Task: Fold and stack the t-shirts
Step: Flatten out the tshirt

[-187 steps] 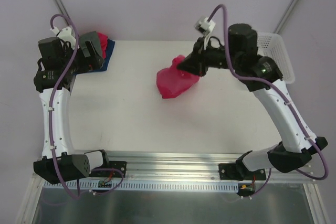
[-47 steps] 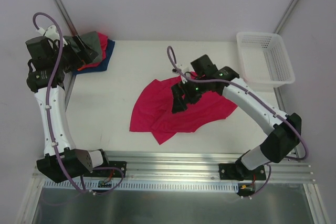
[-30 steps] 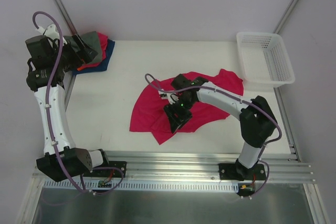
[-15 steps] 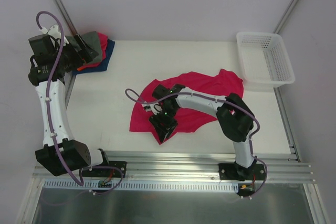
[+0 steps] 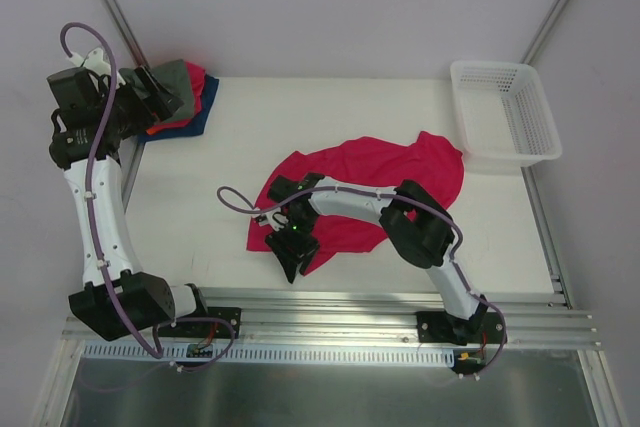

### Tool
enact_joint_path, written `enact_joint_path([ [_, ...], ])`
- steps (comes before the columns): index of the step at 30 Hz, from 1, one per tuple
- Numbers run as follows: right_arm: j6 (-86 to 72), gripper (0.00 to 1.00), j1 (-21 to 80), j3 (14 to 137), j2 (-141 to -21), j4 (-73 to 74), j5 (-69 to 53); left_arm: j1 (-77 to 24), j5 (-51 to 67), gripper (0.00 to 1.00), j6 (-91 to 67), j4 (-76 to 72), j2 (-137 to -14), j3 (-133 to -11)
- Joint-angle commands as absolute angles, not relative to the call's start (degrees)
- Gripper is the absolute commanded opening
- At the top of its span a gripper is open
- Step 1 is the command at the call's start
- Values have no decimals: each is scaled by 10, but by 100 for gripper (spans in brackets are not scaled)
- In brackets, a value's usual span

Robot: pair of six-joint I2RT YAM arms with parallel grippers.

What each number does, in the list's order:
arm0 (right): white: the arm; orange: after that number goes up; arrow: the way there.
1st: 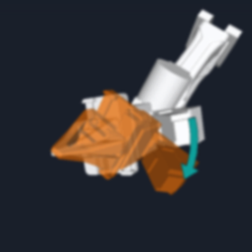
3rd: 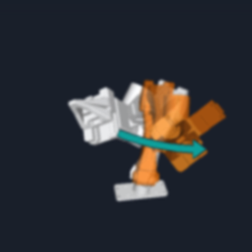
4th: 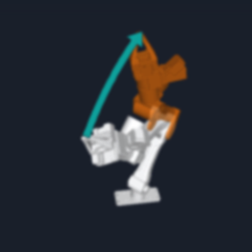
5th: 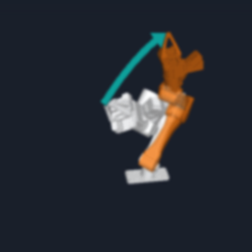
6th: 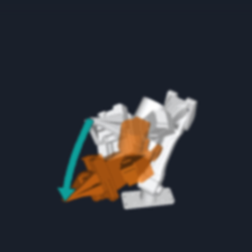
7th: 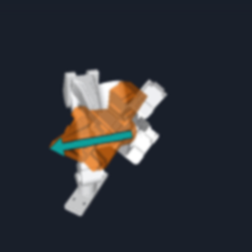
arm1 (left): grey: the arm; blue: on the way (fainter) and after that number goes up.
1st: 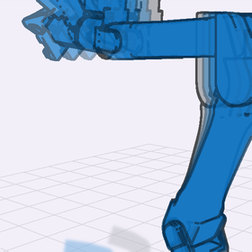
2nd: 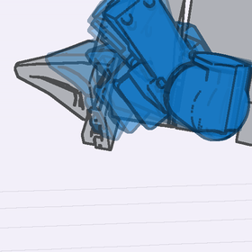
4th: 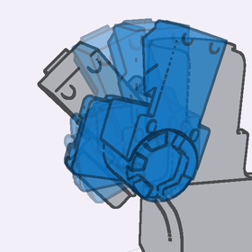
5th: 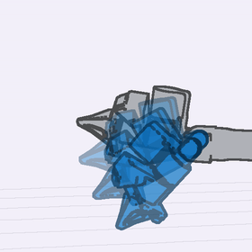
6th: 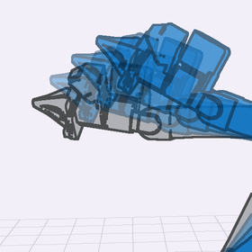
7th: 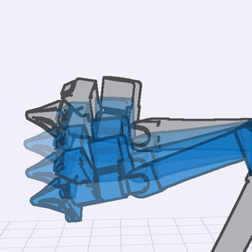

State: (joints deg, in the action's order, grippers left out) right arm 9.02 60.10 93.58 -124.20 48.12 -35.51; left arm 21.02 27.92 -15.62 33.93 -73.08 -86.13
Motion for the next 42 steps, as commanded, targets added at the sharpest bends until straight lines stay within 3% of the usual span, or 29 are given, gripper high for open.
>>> enact_joint_path([
  [1,70,53,601,957,-1245,477,-374,215,278,99,-156,348,-711,-882],
  [26,112,52,600,898,-1174,492,-286,218,276,99,-150,349,-702,-787],
  [42,125,50,600,932,-1269,492,-240,219,339,99,-185,356,-658,-809],
])
